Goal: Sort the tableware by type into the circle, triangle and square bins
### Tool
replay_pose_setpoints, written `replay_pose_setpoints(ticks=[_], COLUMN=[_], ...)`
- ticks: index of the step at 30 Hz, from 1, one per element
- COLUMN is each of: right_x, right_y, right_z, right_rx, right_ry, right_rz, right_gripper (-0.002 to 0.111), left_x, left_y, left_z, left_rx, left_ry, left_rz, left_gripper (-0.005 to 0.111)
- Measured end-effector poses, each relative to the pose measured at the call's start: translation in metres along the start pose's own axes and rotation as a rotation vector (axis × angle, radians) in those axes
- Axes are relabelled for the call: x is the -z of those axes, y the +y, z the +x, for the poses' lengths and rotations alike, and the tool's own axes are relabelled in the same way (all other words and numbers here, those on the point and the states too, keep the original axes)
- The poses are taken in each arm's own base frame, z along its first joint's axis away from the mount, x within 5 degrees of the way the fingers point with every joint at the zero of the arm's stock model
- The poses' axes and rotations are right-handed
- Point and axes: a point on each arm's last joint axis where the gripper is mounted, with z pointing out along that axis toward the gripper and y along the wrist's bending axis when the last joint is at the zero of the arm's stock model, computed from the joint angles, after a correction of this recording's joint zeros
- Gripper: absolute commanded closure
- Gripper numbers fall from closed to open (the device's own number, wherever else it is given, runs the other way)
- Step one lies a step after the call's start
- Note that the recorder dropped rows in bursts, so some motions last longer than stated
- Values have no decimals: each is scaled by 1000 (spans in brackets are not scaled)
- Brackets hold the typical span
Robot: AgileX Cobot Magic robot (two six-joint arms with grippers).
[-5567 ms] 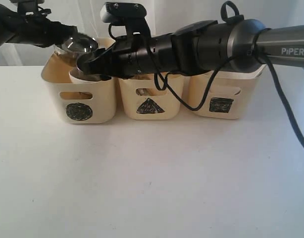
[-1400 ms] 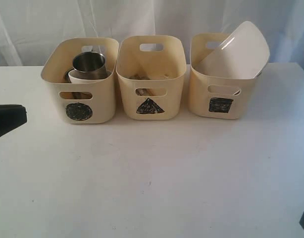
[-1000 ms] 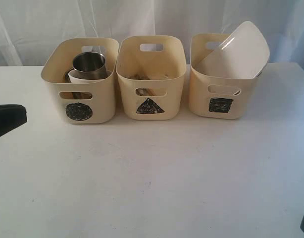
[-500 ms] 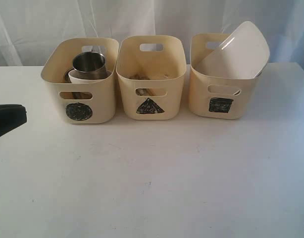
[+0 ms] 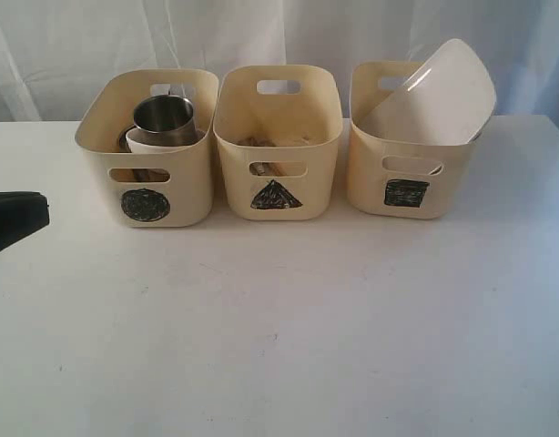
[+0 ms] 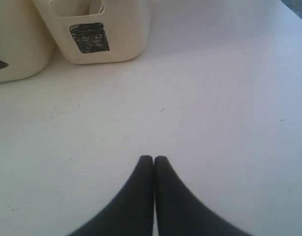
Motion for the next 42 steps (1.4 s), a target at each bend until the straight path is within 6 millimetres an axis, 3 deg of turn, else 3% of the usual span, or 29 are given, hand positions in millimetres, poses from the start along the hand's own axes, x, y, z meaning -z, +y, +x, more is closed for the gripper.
replay_pose_setpoints(ticks=[11,18,42], right_x=[0,22,21], right_y=[0,1,1], right_z=[-3,-2,0], right_rx=[98,144,158], right_ry=[-40,-198,-175], right_rz=[-3,-25,-22], right_gripper=[108,108,108], left_x=[0,0,0], left_y=[0,0,-3], left_z=[0,0,0], left_rx=[0,0,-17], left_ry=[0,0,1], left_rz=[0,0,10], left_gripper=[107,107,107])
